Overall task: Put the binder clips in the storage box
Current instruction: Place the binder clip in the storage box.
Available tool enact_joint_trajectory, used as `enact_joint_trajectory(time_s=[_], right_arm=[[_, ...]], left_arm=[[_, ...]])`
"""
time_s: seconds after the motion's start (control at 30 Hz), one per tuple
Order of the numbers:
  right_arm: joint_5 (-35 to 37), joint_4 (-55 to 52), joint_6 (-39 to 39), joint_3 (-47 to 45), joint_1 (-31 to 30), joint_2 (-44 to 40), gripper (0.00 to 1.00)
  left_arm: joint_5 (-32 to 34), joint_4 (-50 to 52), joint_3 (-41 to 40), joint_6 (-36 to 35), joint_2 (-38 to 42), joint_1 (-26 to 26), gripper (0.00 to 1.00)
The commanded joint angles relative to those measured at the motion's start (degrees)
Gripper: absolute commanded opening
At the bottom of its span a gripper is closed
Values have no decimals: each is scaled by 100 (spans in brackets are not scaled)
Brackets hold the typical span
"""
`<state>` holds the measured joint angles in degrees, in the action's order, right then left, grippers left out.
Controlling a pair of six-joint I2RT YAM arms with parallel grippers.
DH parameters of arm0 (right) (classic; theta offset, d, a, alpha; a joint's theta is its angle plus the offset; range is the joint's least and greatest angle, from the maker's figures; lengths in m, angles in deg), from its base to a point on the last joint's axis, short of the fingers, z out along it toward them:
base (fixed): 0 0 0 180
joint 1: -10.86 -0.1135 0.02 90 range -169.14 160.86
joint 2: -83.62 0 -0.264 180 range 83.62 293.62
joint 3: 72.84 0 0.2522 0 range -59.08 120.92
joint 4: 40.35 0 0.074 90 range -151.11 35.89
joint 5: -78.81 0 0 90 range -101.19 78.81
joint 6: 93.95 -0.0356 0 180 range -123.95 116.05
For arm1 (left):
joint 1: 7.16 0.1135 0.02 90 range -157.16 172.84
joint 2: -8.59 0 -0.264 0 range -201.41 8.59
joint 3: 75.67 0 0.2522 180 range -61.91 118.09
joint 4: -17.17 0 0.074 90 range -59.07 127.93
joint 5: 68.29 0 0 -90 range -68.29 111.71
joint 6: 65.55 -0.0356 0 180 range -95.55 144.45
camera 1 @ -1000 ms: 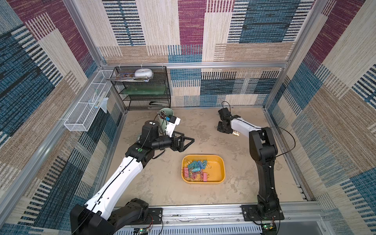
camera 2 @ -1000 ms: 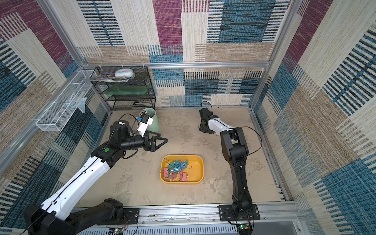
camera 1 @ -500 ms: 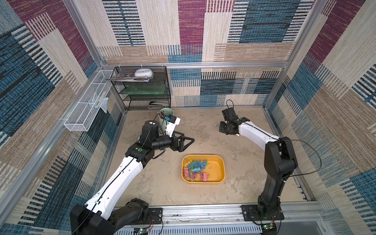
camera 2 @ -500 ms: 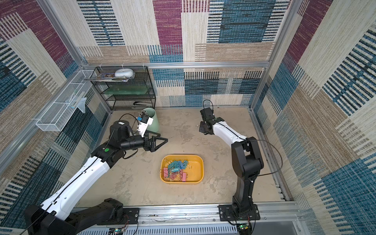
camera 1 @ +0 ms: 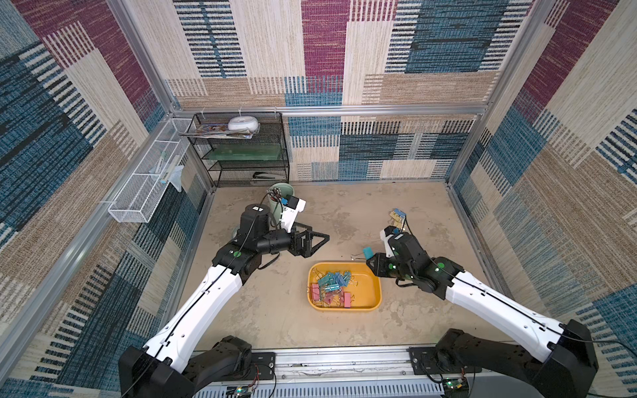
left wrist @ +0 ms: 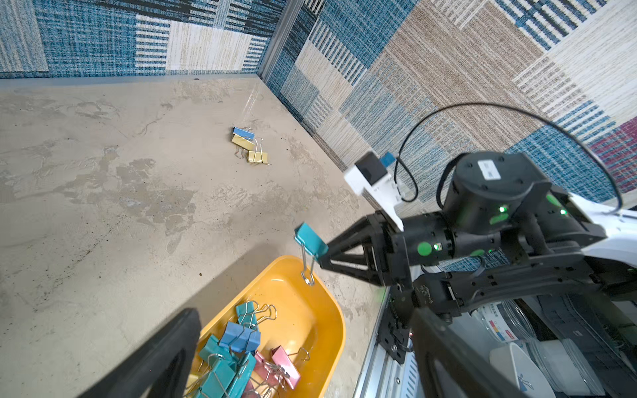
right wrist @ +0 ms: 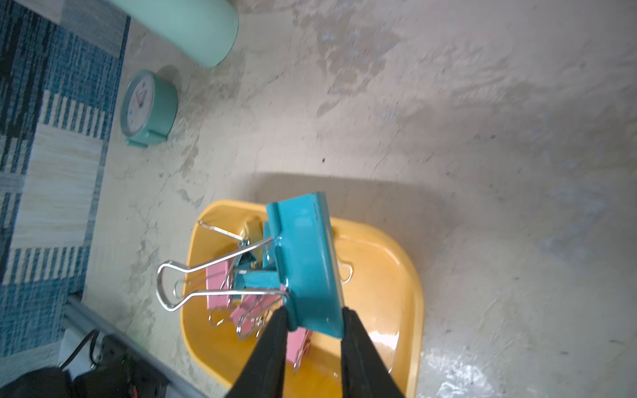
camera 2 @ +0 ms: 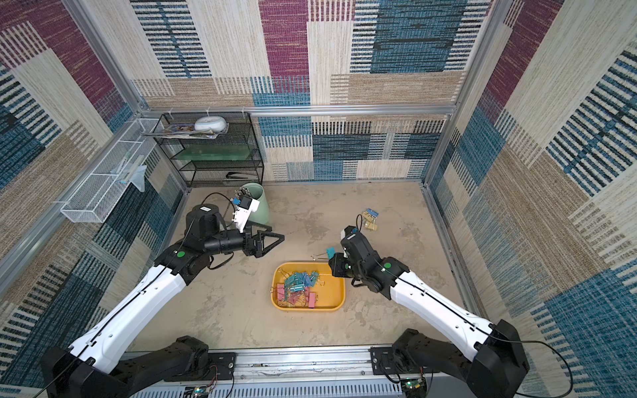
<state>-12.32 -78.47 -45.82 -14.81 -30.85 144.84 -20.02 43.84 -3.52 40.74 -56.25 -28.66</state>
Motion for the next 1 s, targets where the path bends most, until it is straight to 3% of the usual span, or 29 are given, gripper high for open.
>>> enact_joint_trajectory(time_s=[0.0, 0.23, 0.37, 0.57, 0.8, 0.97], right_arm=[[-655, 141, -388, -346, -173, -137, 29], [-1608, 1082, -390, -967, -343, 457, 30], [-1592, 1369, -369, -908, -370, 955, 31], [-1628, 1412, -312, -835, -390, 1333, 42], [-946, 922, -85, -407, -386, 695, 44], [1079, 524, 201, 239, -343, 122, 47]], left_arm=[[-18, -121, 32, -15, -14, -1, 99], [-1, -118, 23, -32, -23, -1, 99], [0, -113, 23, -30, -29, 0, 99], [1, -113, 14, -39, -20, -4, 99], [-1, -115, 23, -43, -11, -4, 99], [-8, -117, 23, -43, -3, -4, 99]])
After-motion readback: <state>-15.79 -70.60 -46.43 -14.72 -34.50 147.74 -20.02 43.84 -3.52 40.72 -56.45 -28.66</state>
